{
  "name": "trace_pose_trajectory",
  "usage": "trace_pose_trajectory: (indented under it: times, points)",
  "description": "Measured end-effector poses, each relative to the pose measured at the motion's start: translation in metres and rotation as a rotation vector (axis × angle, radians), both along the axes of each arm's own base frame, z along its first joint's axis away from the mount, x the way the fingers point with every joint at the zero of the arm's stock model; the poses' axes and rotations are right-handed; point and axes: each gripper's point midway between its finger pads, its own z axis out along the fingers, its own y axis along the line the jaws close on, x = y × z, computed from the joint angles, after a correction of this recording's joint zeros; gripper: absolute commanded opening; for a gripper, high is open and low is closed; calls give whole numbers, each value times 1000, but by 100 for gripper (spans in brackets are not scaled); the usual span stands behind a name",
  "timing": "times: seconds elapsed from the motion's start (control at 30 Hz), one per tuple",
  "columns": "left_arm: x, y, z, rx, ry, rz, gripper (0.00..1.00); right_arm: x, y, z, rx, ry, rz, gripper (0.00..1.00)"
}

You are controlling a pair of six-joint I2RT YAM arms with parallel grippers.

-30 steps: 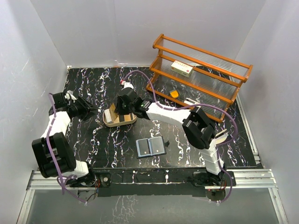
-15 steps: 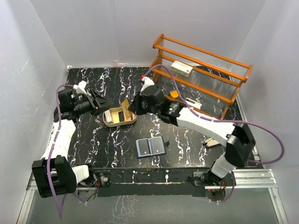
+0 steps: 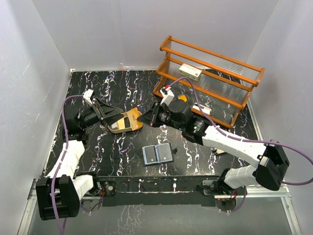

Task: Put the credit cards into the card holder
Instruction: Pick up the credit card from the storage box, then insert the credit card into the card holder.

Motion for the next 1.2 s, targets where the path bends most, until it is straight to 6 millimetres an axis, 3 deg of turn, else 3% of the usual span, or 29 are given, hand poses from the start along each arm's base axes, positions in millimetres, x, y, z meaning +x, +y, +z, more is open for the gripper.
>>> trace_pose_trajectory:
  times: [0.13, 0.4, 0.57, 0.83, 1.03, 1.2]
  points:
    - [-9, -8, 17, -36, -34, -33, 54, -2, 4, 15, 86, 7, 4, 0]
    - [-20, -19, 30, -83, -44, -81, 1, -5, 9, 33, 173, 20, 15, 3]
    - [-20, -19, 26, -87, -30, -78, 0, -5, 8, 28, 163, 34, 12, 17]
    - [-17, -18, 4, -34, 3, -52, 0, -4, -4, 4, 56, 64, -28, 63]
    - [-11, -16, -21, 100, 26, -18, 0, -8, -30, -13, -74, 64, -81, 75]
    - [-13, -19, -42, 204, 62, -5, 0, -13, -53, -37, -209, 70, -108, 77]
